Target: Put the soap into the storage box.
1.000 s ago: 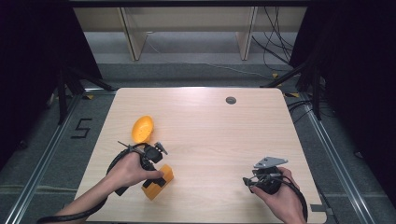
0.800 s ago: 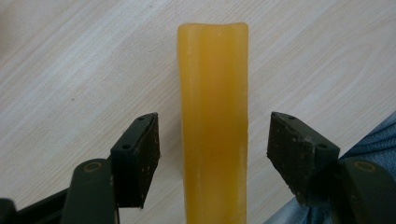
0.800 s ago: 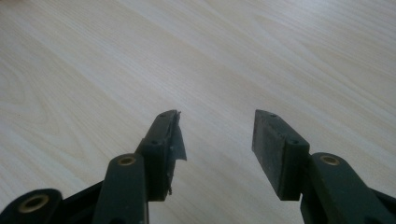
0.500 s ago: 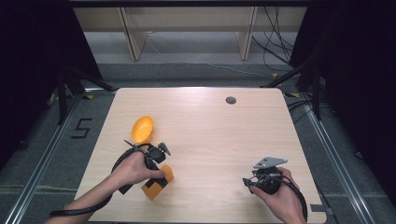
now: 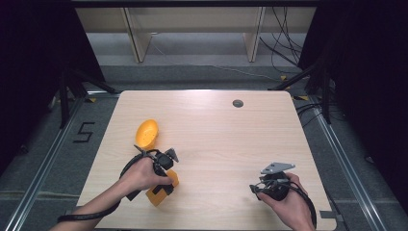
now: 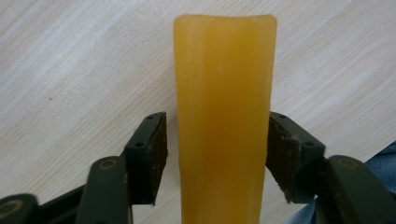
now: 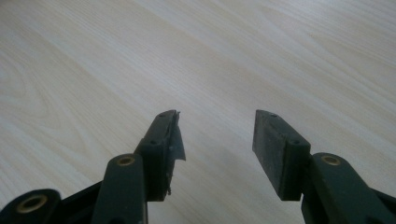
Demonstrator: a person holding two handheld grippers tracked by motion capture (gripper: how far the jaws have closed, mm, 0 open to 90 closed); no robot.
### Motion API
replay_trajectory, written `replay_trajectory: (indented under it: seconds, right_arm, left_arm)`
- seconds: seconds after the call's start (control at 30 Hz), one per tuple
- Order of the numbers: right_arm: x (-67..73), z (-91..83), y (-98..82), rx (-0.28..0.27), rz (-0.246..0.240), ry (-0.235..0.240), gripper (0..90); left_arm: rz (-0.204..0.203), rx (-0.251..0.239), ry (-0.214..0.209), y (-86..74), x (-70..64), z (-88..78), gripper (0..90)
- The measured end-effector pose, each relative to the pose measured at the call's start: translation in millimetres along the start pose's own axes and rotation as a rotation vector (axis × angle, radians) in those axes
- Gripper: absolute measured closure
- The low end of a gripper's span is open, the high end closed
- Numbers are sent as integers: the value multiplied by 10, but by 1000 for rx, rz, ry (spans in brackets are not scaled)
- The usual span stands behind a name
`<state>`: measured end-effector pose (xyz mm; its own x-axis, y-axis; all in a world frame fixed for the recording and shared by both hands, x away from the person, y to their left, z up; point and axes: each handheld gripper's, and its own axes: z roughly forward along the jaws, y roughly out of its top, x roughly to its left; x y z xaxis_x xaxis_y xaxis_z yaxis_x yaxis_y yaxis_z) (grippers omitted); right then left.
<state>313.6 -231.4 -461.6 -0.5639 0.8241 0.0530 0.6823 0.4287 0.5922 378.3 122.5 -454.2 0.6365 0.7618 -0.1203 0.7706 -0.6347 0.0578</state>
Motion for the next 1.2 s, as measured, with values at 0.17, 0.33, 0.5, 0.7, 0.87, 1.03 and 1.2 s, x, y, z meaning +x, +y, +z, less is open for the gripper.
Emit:
replay_trajectory:
  seconds: [0.17,0.33,0.5,0.7,0.87,1.03,1.2]
  right_arm:
    - [-16,-1,-3,15,-24,0,508]
    - [-3,-9,2,22,-10,4,507]
    - [-15,0,-5,16,-22,1,505]
    - [-3,-8,0,20,-8,5,505]
    - [-4,-8,-3,23,-8,8,505]
    - [-1,-5,-1,26,-14,11,505]
    - [-1,-6,-1,25,-11,10,505]
  left_arm:
    - [9,20,13,2,4,23,502]
    - [3,22,9,5,11,49,558]
    - [-13,19,20,1,6,50,593]
    - [-6,33,22,13,15,42,601]
    - [-10,37,27,14,2,40,602]
    - [-13,34,30,9,-7,42,603]
    - [-15,48,22,-1,14,7,604]
